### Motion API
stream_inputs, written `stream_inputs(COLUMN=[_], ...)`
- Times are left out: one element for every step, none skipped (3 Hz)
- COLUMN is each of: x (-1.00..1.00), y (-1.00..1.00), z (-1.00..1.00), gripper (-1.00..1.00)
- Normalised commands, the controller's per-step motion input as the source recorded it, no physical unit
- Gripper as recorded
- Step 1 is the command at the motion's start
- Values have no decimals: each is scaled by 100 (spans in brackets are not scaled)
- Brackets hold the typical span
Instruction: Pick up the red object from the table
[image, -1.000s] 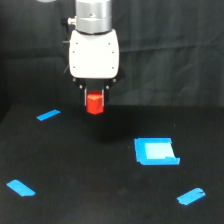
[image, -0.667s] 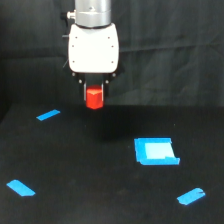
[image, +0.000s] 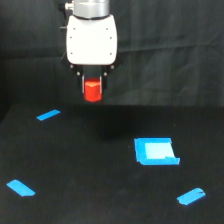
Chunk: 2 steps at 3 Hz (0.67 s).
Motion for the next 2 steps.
stream_inputs(x=[-8, -5], y=[-7, -4], z=[36, 17], gripper=[-96, -94])
